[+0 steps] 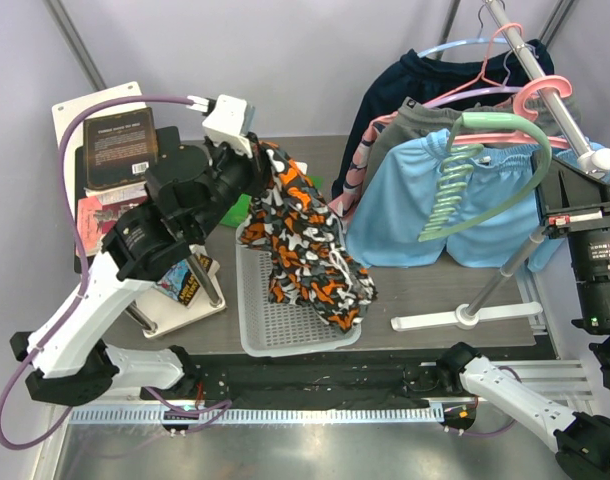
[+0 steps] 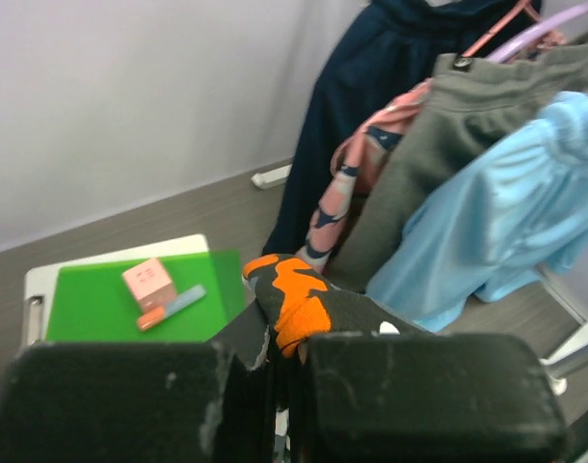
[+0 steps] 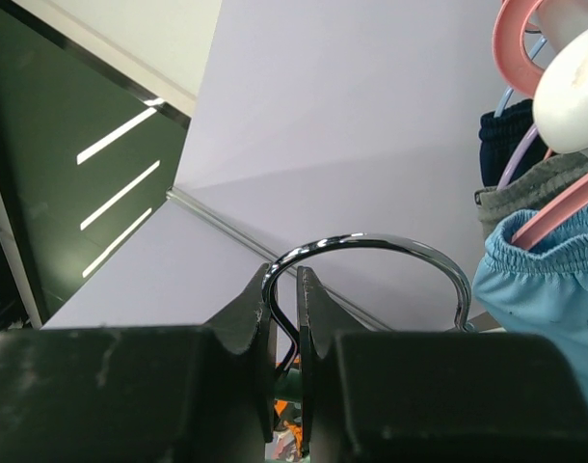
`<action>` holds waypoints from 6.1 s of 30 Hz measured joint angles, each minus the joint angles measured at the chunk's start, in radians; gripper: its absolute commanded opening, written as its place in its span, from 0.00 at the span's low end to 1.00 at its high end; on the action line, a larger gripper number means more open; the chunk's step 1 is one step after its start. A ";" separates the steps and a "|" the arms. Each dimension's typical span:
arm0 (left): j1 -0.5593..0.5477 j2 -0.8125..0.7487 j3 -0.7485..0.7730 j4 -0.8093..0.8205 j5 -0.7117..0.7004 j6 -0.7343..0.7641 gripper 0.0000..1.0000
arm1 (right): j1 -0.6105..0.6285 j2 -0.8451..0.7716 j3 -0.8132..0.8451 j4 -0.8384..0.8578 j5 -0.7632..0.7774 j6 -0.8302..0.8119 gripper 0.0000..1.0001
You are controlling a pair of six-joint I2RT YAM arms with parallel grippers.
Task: Remove the shorts from the hanger
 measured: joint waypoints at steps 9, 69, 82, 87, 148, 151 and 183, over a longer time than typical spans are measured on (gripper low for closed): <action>0.149 -0.035 -0.034 -0.055 0.084 -0.061 0.00 | 0.000 0.001 -0.002 0.000 -0.010 0.000 0.01; 0.106 0.085 -0.527 -0.020 0.528 -0.647 0.00 | 0.000 0.006 0.020 -0.092 -0.076 -0.064 0.01; 0.250 0.209 -0.767 0.142 0.593 -0.789 0.00 | 0.000 0.006 0.027 -0.108 -0.076 -0.067 0.01; 0.254 0.283 -0.881 0.161 0.632 -0.774 0.08 | 0.000 0.005 0.019 -0.111 -0.075 -0.066 0.01; 0.092 0.377 -0.645 -0.244 -0.032 -0.410 0.00 | 0.000 0.006 0.001 -0.129 -0.072 -0.051 0.01; 0.083 0.447 -0.667 -0.221 0.031 -0.408 0.00 | 0.000 0.006 0.001 -0.134 -0.072 -0.047 0.01; 0.146 0.111 0.255 -0.373 0.587 -0.438 0.80 | 0.000 -0.084 -0.145 -0.228 -0.163 -0.135 0.01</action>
